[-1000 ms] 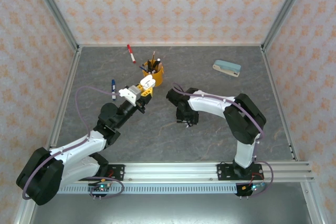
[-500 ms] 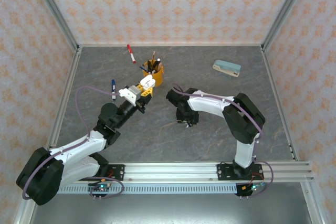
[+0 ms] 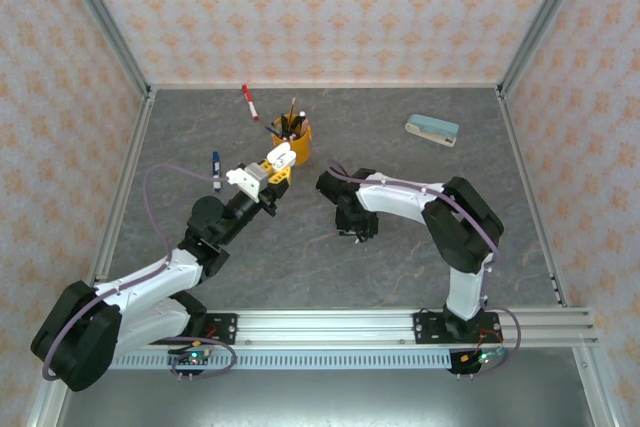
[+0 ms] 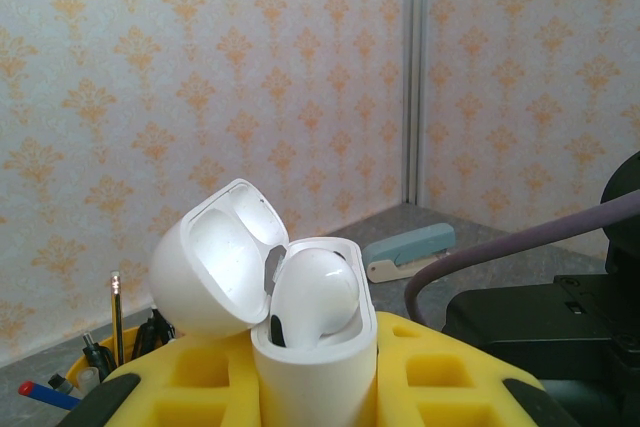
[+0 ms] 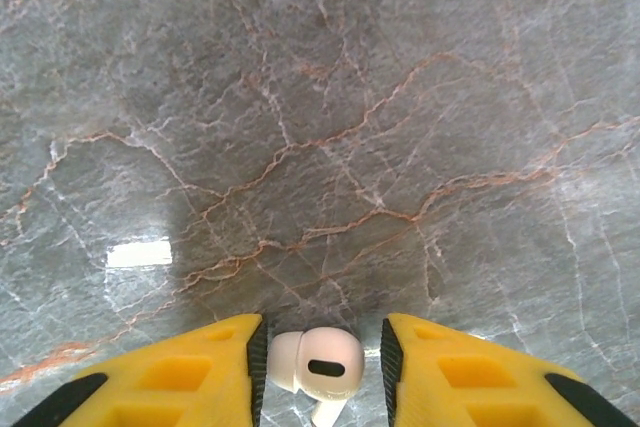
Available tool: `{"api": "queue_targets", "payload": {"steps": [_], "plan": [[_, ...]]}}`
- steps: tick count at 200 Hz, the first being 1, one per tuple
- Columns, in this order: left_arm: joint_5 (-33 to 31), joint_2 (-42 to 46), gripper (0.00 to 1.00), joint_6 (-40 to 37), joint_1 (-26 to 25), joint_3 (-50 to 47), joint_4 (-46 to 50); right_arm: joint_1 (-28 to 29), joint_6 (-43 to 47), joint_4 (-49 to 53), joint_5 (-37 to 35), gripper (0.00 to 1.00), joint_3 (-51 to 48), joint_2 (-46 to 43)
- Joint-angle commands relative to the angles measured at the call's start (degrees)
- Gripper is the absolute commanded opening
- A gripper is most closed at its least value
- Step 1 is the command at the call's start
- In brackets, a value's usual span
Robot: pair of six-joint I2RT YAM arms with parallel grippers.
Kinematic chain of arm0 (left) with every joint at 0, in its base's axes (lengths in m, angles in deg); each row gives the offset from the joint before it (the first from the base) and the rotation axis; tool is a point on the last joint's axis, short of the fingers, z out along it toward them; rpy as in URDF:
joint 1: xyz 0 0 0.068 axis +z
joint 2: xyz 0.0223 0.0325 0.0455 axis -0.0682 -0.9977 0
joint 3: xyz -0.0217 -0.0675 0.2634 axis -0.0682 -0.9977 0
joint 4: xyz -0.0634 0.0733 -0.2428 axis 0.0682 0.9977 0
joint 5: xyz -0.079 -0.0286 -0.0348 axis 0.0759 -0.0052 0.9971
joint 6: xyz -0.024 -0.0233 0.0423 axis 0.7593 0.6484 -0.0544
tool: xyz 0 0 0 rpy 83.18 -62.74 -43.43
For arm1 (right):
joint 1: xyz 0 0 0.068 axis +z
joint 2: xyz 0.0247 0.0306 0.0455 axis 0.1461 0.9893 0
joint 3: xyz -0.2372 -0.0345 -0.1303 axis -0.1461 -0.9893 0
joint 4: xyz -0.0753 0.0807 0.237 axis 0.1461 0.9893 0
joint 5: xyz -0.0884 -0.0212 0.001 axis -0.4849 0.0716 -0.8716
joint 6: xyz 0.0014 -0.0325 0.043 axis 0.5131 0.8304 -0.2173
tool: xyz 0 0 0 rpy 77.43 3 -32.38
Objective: Insert the wireless bluetooth earbuds into the charging case
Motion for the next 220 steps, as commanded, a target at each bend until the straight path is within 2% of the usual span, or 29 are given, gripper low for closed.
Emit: {"api": "queue_targets", "payload": {"steps": [1, 116, 220], "plan": [[0.42, 0.07, 0.0, 0.12, 0.28, 1.26, -3.03, 0.3, 0.68, 0.96, -1.48, 0.35, -0.85, 0.71], [0.58, 0.16, 0.0, 0.26, 0.32, 1.34, -2.87, 0.11, 3.49, 1.43, -1.39, 0.28, -0.5, 0.16], [0.59, 0.26, 0.0, 0.26, 0.31, 1.43, -2.34, 0.12, 4.61, -2.67, -4.9, 0.26, -3.56, -9.23]]}}
